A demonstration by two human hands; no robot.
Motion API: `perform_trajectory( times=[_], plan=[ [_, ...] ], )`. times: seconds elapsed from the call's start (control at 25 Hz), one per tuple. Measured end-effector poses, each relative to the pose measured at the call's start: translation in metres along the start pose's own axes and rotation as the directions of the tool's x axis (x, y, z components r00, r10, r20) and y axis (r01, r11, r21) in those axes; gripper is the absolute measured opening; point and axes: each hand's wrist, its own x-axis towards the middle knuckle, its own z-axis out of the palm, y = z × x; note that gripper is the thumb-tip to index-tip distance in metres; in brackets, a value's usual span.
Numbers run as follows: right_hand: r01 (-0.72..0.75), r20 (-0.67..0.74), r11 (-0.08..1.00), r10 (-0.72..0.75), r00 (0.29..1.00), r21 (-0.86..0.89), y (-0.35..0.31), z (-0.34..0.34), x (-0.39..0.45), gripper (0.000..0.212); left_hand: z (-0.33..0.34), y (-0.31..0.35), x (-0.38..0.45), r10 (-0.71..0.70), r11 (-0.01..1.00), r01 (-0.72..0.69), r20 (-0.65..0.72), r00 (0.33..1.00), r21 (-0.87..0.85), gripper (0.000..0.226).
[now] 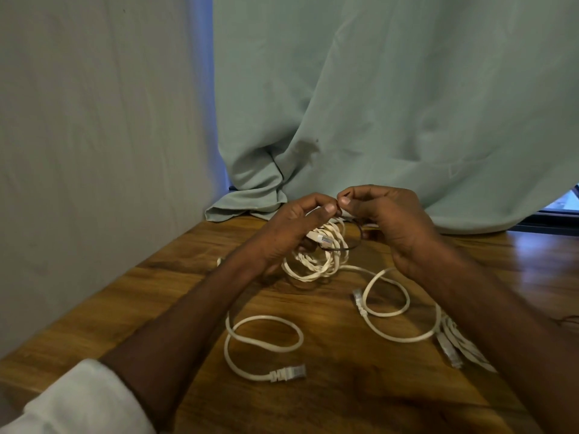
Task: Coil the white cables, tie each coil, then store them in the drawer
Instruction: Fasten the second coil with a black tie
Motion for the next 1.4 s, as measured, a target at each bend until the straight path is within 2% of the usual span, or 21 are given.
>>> perform_trajectory(
  times=[0.16,0.32,0.44,0.52,0.6,0.68,0.84,0.96,1.08,1.16,1.24,1.32,1.4],
  plan=[
    [0.138,-0.085,0.977,-0.126,0.988,0.161,-0.007,-0.007,0.009,0.009,-0.003,-0.001,-0.001,-0.006,0.999,0.007,0.023,1.0,-0.051,0.018],
    [0.307,-0.151,0.846,-0.268,0.952,0.435,-0.018,-0.015,0.011,0.01,-0.005,-0.003,0.0,0.003,1.0,-0.003,0.004,1.0,-0.005,0.021],
    [0.278,-0.114,0.791,-0.258,0.959,0.546,-0.021,-0.011,0.008,0.015,-0.003,-0.004,0.001,0.048,0.994,-0.038,-0.094,0.994,0.102,0.023],
    [0.191,-0.093,0.871,-0.167,0.982,0.453,-0.018,-0.005,0.008,0.016,-0.002,-0.007,0.002,0.053,0.995,-0.037,-0.173,0.983,0.091,0.025],
    [0.109,-0.089,0.967,-0.09,0.992,0.231,-0.009,0.006,0.007,0.01,0.0,-0.01,0.003,0.048,0.999,-0.042,-0.233,0.971,0.028,0.028],
    [0.073,-0.049,0.99,-0.067,0.997,0.122,0.003,0.016,0.004,0.012,0.002,-0.01,0.003,0.064,0.998,-0.057,-0.25,0.966,0.033,0.03],
    [0.049,-0.016,0.992,-0.047,0.999,0.116,0.009,0.021,0.002,0.038,0.005,-0.009,0.003,0.066,0.998,-0.07,-0.277,0.959,-0.005,0.029],
    [-0.021,-0.041,0.993,0.026,0.999,0.118,0.011,0.017,0.006,0.039,0.002,-0.01,0.007,0.008,0.998,-0.03,-0.376,0.926,-0.053,0.033],
    [-0.103,0.093,0.985,0.09,0.992,0.142,0.014,0.02,0.006,0.034,-0.001,-0.011,0.008,0.01,1.0,-0.021,-0.435,0.9,-0.022,0.045],
    [-0.065,0.151,0.988,0.044,0.987,0.137,0.014,0.021,0.004,0.045,0.001,-0.01,0.007,0.046,0.999,-0.054,-0.426,0.904,-0.007,0.042],
    [0.119,0.109,0.991,-0.113,0.988,-0.054,0.014,0.019,0.002,0.047,0.005,-0.008,0.006,0.086,0.996,-0.078,-0.41,0.908,0.037,0.036],
    [0.311,0.094,0.903,-0.296,0.951,-0.298,0.017,0.018,0.002,0.034,0.006,-0.006,0.005,0.137,0.987,-0.092,-0.387,0.912,0.131,0.037],
    [0.34,0.091,0.879,-0.329,0.94,-0.334,0.02,0.017,0.004,0.02,0.007,-0.004,0.005,0.184,0.974,-0.121,-0.36,0.915,0.189,0.036]
  ],
)
